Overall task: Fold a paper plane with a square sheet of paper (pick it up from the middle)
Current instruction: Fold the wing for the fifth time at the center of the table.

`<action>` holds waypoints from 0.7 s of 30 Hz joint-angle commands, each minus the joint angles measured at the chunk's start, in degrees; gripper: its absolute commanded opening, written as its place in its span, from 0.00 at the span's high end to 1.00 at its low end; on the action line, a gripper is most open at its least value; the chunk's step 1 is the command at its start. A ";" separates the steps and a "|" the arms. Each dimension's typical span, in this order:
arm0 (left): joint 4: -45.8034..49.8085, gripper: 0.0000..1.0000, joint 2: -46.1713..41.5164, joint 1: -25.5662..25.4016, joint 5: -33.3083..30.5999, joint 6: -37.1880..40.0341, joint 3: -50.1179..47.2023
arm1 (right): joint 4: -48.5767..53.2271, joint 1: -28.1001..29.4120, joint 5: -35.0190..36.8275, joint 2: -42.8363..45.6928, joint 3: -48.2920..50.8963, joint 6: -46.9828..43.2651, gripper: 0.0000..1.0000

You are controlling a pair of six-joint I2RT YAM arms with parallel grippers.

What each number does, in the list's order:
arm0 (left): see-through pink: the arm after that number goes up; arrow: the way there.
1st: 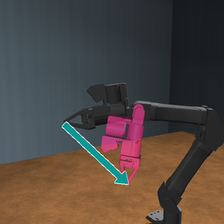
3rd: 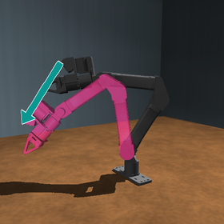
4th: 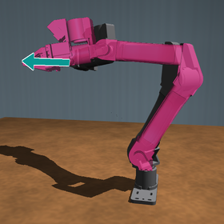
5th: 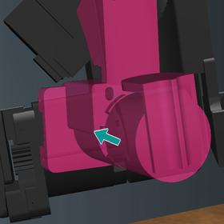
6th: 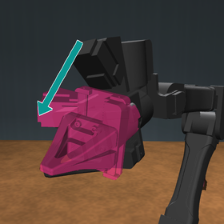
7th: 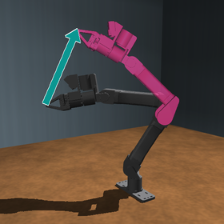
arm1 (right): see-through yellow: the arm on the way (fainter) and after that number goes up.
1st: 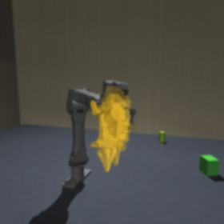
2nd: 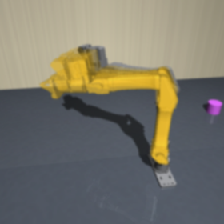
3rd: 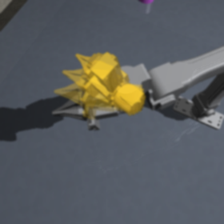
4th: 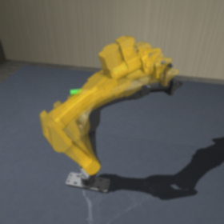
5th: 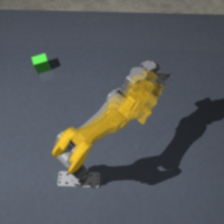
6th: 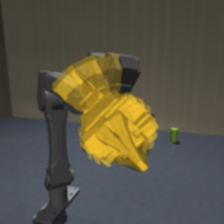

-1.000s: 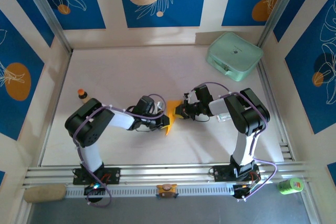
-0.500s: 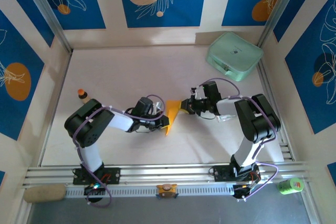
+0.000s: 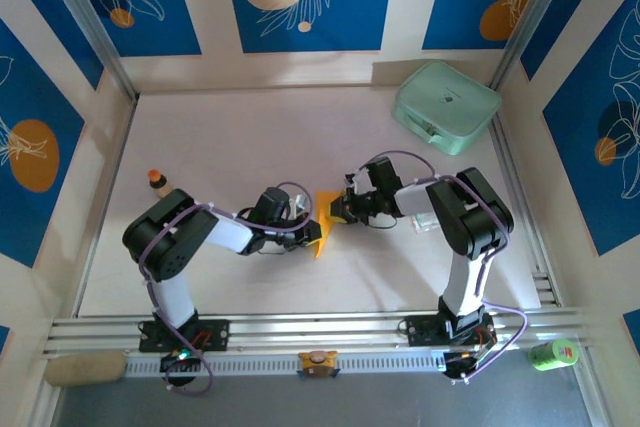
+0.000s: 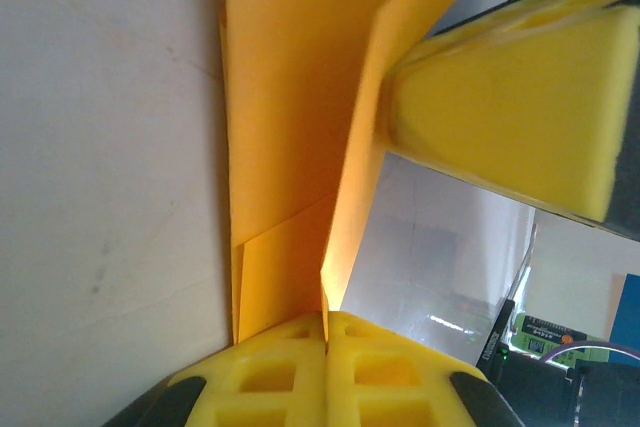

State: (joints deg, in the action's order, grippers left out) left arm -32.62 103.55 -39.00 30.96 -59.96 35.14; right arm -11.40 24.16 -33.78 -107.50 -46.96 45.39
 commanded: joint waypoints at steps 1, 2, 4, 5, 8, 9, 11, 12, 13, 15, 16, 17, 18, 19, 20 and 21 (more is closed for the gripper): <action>7.05 1.00 0.50 0.78 -3.19 0.18 -2.35 | 3.89 0.44 0.52 -2.13 -1.97 -1.61 0.95; 7.25 1.00 0.36 0.77 -3.23 0.27 -2.27 | 3.78 0.62 1.22 -2.26 -1.82 -1.47 0.95; 8.36 1.00 -0.07 0.85 -3.47 0.82 -1.97 | 4.59 0.88 2.98 -2.21 -1.85 -1.30 0.95; 8.85 1.00 -0.34 0.80 -3.62 1.13 -1.92 | 5.58 0.89 3.74 -2.45 -2.13 -1.31 0.95; 9.88 1.00 -1.01 0.71 -3.85 1.88 -1.65 | 6.26 1.11 4.39 -3.18 -2.41 -0.95 0.95; 10.17 1.00 -1.21 0.71 -3.83 2.04 -1.49 | 6.85 1.21 5.00 -3.27 -2.72 -0.91 0.95; 11.14 0.88 -1.87 0.57 -3.89 2.66 -1.24 | 9.18 1.49 6.31 -3.66 -3.50 -1.08 0.95; 11.77 0.87 -2.28 0.46 -3.90 3.13 -1.06 | 9.85 1.58 6.74 -3.74 -3.79 -1.12 0.95; 12.85 0.85 -2.87 0.33 -3.90 3.72 -0.73 | 10.82 1.68 7.45 -3.77 -4.00 -0.91 0.95; 15.94 0.82 -3.94 -0.06 -3.69 5.27 0.24 | 11.71 1.85 8.25 -3.79 -4.19 -0.64 0.96; 17.77 0.82 -4.38 -0.27 -3.04 6.31 1.01 | 11.96 1.85 8.42 -3.72 -4.19 -0.38 0.96; 19.67 0.82 -4.81 -0.58 -2.36 7.35 1.73 | 12.15 1.85 8.58 -3.74 -4.21 -0.06 0.96; 21.20 0.82 -5.21 -0.88 -2.21 8.10 2.27 | 12.19 1.94 8.56 -3.68 -4.19 0.07 0.96; 22.47 0.84 -5.66 -1.28 -2.03 8.86 2.62 | 12.26 1.87 8.67 -3.67 -4.19 0.23 0.96; 23.59 0.86 -5.97 -1.48 -1.79 9.30 2.91 | 12.37 2.01 8.87 -3.60 -4.20 0.33 0.97; 24.45 0.88 -6.20 -1.67 -1.53 9.63 3.16 | 12.48 2.03 8.94 -3.52 -4.19 0.32 0.96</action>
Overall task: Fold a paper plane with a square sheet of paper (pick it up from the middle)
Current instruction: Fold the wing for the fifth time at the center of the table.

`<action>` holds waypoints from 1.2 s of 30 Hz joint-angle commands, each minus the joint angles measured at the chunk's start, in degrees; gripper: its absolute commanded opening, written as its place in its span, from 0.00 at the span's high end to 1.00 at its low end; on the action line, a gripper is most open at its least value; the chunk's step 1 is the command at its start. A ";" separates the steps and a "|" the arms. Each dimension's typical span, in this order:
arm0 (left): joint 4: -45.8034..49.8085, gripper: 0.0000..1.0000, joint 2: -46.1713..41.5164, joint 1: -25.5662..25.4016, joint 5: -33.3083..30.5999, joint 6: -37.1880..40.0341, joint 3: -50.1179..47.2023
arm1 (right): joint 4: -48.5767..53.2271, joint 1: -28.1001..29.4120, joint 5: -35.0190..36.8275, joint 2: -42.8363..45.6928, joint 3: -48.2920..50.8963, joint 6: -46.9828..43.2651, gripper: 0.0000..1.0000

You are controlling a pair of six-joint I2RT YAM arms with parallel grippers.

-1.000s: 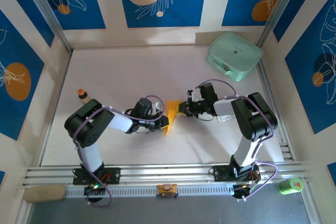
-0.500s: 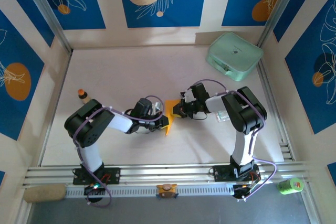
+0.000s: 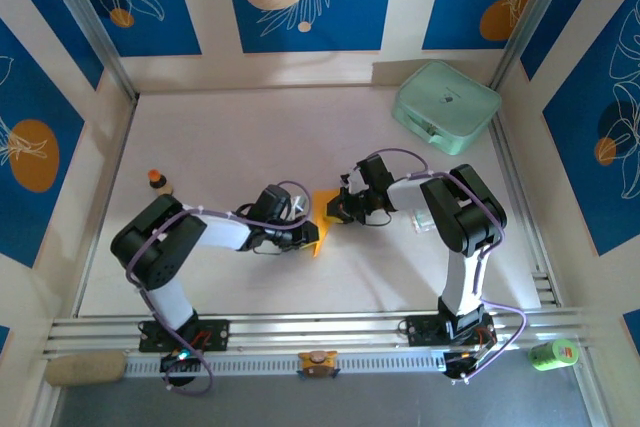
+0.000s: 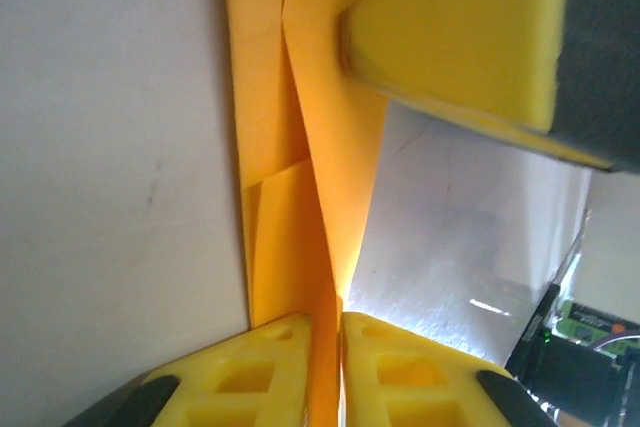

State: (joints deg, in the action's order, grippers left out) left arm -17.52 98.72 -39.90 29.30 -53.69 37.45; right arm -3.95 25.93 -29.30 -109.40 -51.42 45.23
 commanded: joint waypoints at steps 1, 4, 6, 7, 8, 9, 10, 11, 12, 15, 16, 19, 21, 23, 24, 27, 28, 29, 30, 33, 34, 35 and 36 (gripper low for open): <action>9.80 0.91 -1.57 -0.88 0.31 3.59 0.96 | 5.08 0.34 4.49 -1.65 0.16 0.42 0.97; 9.04 0.98 -1.34 -0.97 1.64 3.68 0.85 | 5.46 0.43 4.43 -1.84 -0.01 0.35 0.97; 9.26 1.00 -0.57 -1.06 3.49 4.03 1.45 | 6.01 0.60 4.78 -1.73 -0.09 0.38 0.97; 9.32 1.00 -0.32 -1.21 3.99 4.13 1.55 | 6.20 0.61 4.94 -1.71 -0.09 0.34 0.97; 9.98 1.00 -0.47 -1.32 3.59 4.25 1.48 | 6.44 0.61 5.10 -1.86 -0.09 0.30 0.97; 11.17 0.98 -0.61 -1.32 3.12 4.44 1.61 | 6.65 0.61 5.28 -1.86 -0.21 0.29 0.97; 12.49 0.90 -0.87 -1.32 2.38 4.88 1.73 | 6.82 0.61 5.34 -1.82 -0.17 0.21 0.97; 14.04 0.87 -1.15 -1.32 1.61 5.48 1.83 | 6.88 0.62 5.36 -1.85 -0.22 0.21 0.97; 14.79 0.86 -1.60 -1.32 1.07 5.83 1.86 | 6.84 0.61 5.35 -1.80 -0.17 0.24 0.97; 15.10 0.79 -2.49 -1.32 1.43 6.30 1.79 | 6.93 0.61 5.37 -1.74 -0.11 0.21 0.97; 15.20 0.79 -2.56 -1.34 1.95 6.47 1.81 | 6.93 0.61 5.39 -1.73 -0.09 0.21 0.97; 15.35 0.89 -2.39 -1.37 2.68 7.21 1.83 | 6.91 0.54 5.35 -1.76 -0.09 0.23 0.97; 16.02 0.95 -2.34 -1.41 2.68 7.62 2.08 | 7.00 0.52 5.39 -1.76 -0.13 0.21 0.97; 16.02 0.99 -2.15 -1.41 2.96 7.79 2.01 | 7.10 0.54 5.38 -1.86 -0.13 0.21 0.97; 15.95 1.00 -2.02 -1.41 3.27 7.88 2.17 | 7.17 0.52 5.47 -1.83 -0.09 0.18 0.97; 16.24 1.00 -1.86 -1.48 3.92 8.16 1.90 | 7.25 0.52 5.51 -1.85 -0.09 0.29 0.97; 16.73 1.00 -2.08 -1.50 3.84 8.25 1.76 | 7.37 0.52 5.65 -1.86 -0.10 0.25 0.97; 17.40 0.98 -2.38 -1.50 3.42 8.42 1.60 | 7.39 0.52 5.69 -1.84 -0.09 0.29 0.97; 18.01 0.90 -2.60 -1.49 2.97 8.61 1.45 | 7.42 0.53 5.82 -1.84 -0.09 0.29 0.97; 19.14 0.86 -3.17 -1.49 2.77 8.95 1.23 | 7.55 0.52 5.82 -1.79 -0.10 0.30 0.97; 19.44 0.85 -3.38 -1.54 2.49 9.08 1.14 | 7.54 0.52 5.83 -1.74 -0.11 0.29 0.97; 19.68 0.85 -3.48 -1.55 2.30 9.13 1.05 | 7.56 0.44 5.82 -1.72 -0.13 0.29 0.97; 20.02 0.85 -3.66 -1.66 2.05 9.28 0.98 | 7.54 0.43 5.84 -1.67 -0.01 0.29 0.97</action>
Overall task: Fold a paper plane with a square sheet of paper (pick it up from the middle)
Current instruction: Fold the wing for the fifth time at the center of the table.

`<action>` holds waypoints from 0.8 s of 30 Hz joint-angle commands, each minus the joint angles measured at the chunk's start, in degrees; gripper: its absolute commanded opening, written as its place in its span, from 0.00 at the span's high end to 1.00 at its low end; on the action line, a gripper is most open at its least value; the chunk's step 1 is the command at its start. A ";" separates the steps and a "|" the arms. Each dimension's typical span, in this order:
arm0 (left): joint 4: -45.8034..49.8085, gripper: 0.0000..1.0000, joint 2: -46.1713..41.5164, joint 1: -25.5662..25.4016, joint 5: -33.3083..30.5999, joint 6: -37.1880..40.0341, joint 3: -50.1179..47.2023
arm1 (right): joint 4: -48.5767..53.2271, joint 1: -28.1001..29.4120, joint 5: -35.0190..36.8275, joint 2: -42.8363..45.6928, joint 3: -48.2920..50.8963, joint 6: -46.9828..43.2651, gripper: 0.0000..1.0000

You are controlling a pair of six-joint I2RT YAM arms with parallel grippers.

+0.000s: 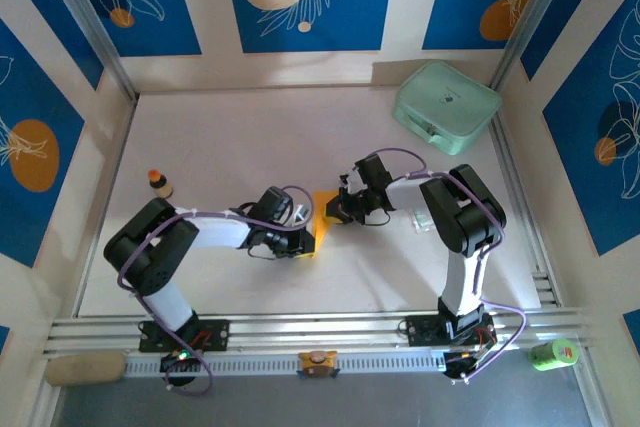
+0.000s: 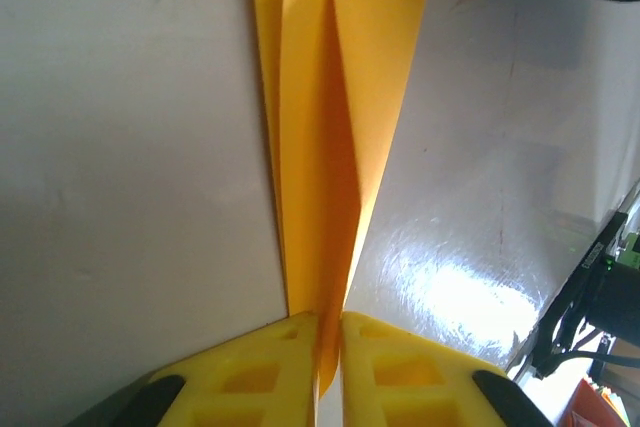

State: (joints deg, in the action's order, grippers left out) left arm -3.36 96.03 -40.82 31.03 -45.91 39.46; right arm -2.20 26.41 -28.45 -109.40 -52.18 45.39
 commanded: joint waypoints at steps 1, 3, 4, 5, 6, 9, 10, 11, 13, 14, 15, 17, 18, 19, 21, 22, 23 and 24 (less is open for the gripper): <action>6.23 0.85 -1.10 -0.75 -0.06 1.61 -1.12 | 5.87 -0.05 5.06 -1.69 0.77 0.14 0.97; 6.35 0.89 -1.13 -0.75 -0.44 1.87 -1.23 | 5.72 -0.12 5.07 -1.72 0.83 0.19 0.97; 6.56 0.92 -1.03 -0.75 -0.38 2.03 -1.15 | 5.69 -0.12 5.01 -1.75 0.77 0.23 0.97; 6.77 0.96 -0.88 -0.84 -0.36 2.14 -1.01 | 5.80 -0.13 4.98 -1.86 0.77 0.23 0.97; 6.68 0.99 -0.92 -0.84 -0.34 2.22 -0.97 | 5.79 -0.13 4.98 -1.83 0.76 0.23 0.97; 6.64 1.00 -1.35 -0.93 -0.14 2.29 -1.05 | 5.78 -0.13 5.04 -1.83 0.72 0.23 0.97; 6.55 1.00 -1.49 -0.90 0.15 2.45 -1.13 | 5.80 -0.13 4.98 -1.86 0.73 0.23 0.97; 6.65 1.00 -1.73 -0.92 0.26 2.49 -1.20 | 5.73 -0.14 5.03 -1.85 0.77 0.27 0.97; 7.10 1.00 -2.52 -0.92 -0.41 2.36 -1.60 | 5.86 -0.13 5.14 -1.85 0.86 0.36 0.97; 7.00 1.00 -3.14 -0.93 -0.82 2.24 -2.04 | 5.89 -0.11 5.11 -1.84 0.79 0.45 0.97; 6.83 1.00 -3.79 -0.86 -1.02 2.02 -2.46 | 5.88 -0.14 5.21 -1.77 0.92 0.48 0.97; 6.39 0.92 -5.66 -0.93 -1.60 1.35 -3.10 | 5.78 -0.13 5.33 -1.75 0.92 0.59 0.97; 6.10 0.90 -6.82 -0.91 -2.11 0.90 -3.45 | 5.78 -0.20 5.29 -1.73 1.03 0.72 0.97; 5.78 0.86 -8.09 -0.93 -2.60 0.51 -3.71 | 5.69 -0.22 5.28 -1.64 1.03 0.82 0.97; 5.19 0.84 -10.51 -0.93 -3.55 -0.04 -3.71 | 5.34 -0.22 5.20 -1.64 1.14 0.95 0.97; 4.95 0.83 -11.51 -0.93 -3.85 -0.24 -3.48 | 5.20 -0.31 5.05 -1.62 1.16 1.11 0.97; 4.72 0.83 -12.20 -0.93 -4.17 -0.39 -3.15 | 5.10 -0.31 5.00 -1.63 1.29 1.19 0.97; 4.48 0.83 -12.59 -0.93 -4.43 -0.48 -2.61 | 5.01 -0.31 4.99 -1.59 1.32 1.20 0.97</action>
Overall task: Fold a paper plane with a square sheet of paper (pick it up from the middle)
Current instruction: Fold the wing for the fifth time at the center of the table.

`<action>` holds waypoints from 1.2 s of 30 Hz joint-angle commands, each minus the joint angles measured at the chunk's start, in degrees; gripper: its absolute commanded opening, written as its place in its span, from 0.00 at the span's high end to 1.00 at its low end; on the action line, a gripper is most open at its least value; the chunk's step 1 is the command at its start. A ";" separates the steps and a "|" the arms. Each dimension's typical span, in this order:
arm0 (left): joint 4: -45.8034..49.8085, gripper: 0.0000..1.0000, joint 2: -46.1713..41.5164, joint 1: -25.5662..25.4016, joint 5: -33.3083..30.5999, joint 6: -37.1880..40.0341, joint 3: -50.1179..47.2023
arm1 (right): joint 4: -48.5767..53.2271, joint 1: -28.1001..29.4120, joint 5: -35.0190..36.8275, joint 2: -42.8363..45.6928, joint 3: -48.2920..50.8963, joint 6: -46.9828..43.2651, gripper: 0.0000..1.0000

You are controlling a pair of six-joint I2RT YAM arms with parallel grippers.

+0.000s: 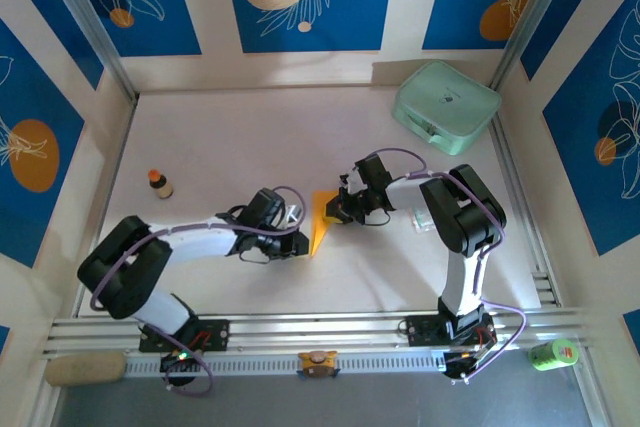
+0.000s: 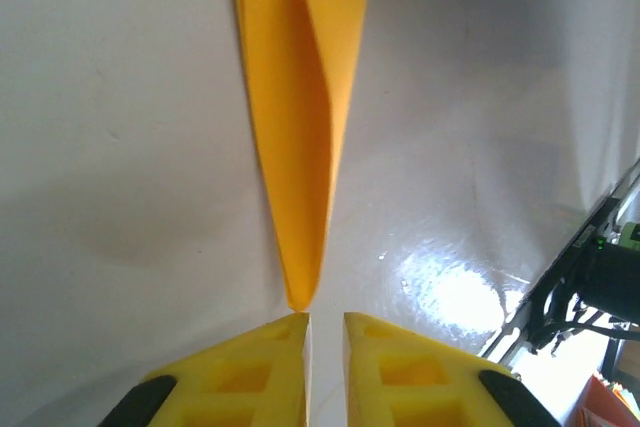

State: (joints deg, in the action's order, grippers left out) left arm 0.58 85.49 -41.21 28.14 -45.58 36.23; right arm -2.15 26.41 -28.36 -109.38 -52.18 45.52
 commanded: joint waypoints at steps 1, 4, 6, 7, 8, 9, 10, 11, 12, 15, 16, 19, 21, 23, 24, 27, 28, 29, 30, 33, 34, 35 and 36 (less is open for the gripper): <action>-0.37 0.83 -1.89 -0.54 -1.43 -0.87 1.15 | 4.92 -0.30 4.97 -1.59 1.32 1.15 0.97; -2.91 0.86 1.39 -0.26 0.66 -0.61 4.42 | 4.66 -0.31 4.76 -1.68 1.47 1.33 0.97; -4.01 0.90 4.90 -0.23 2.34 -0.30 7.26 | 4.61 -0.31 4.60 -1.84 1.46 1.31 0.97; -4.67 0.91 6.82 -0.18 3.09 -0.43 8.76 | 4.57 -0.31 4.54 -1.85 1.46 1.36 0.97; -5.37 0.92 8.35 -0.16 3.81 -0.47 9.82 | 4.53 -0.31 4.54 -1.82 1.52 1.40 0.97; -5.85 0.92 9.96 -0.13 4.01 -0.39 10.90 | 4.55 -0.31 4.54 -1.88 1.51 1.34 0.97; -6.13 0.92 11.24 -0.02 3.65 -0.38 11.75 | 4.53 -0.31 4.53 -1.74 1.53 1.35 0.97; -6.87 0.92 12.25 0.07 3.56 -0.37 12.24 | 4.45 -0.31 4.47 -1.74 1.57 1.36 0.97; -7.75 0.92 13.53 0.31 3.50 -0.51 12.76 | 4.39 -0.30 4.38 -1.77 1.51 1.35 0.97; -8.73 0.92 16.73 0.87 3.68 -0.06 14.40 | 4.43 -0.31 4.21 -1.69 1.56 1.43 0.97; -8.20 0.93 17.83 1.07 3.82 0.14 14.74 | 4.47 -0.31 4.27 -1.56 1.64 1.43 0.97; -6.16 0.93 19.83 1.04 4.16 1.09 14.37 | 4.70 -0.40 4.37 -1.37 1.67 1.26 0.97; -4.94 0.93 19.91 1.09 3.49 1.85 12.88 | 4.66 -0.55 4.45 -1.37 1.84 1.32 0.97; -4.97 0.93 19.00 1.02 2.94 1.99 10.56 | 4.58 -0.66 4.45 -1.44 1.93 1.39 0.97; -4.97 0.93 18.47 1.05 2.96 1.99 9.38 | 4.60 -0.66 4.51 -1.39 1.95 1.40 0.97; -4.98 0.93 17.21 1.00 3.49 1.94 6.52 | 4.61 -0.77 4.45 -1.49 1.95 1.42 0.97; -5.13 0.92 16.47 0.96 3.43 1.79 5.50 | 4.61 -0.84 4.41 -1.52 1.89 1.25 0.97; -5.18 0.92 15.78 0.96 3.37 1.73 4.68 | 4.69 -0.84 4.45 -1.54 1.82 1.26 0.97; -4.95 0.91 14.90 0.96 3.33 1.71 3.98 | 4.77 -0.84 4.43 -1.61 1.78 1.19 0.97; -2.12 0.91 12.55 0.96 2.76 2.78 3.26 | 4.87 -0.84 4.45 -1.49 1.80 1.23 0.97; -0.41 0.91 11.95 0.96 2.47 3.54 3.24 | 4.86 -0.88 4.39 -1.49 1.82 1.22 0.97; 1.30 0.91 11.46 0.88 2.03 4.22 3.33 | 4.87 -0.85 4.37 -1.49 1.82 1.19 0.97; 3.37 0.91 10.84 0.87 1.35 5.05 3.26 | 4.88 -0.84 4.33 -1.51 1.77 1.23 0.97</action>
State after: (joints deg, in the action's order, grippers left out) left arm -5.67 98.00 -40.40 30.15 -43.38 40.97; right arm -2.28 26.35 -28.47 -109.36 -52.12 46.06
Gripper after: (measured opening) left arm 0.089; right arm 0.053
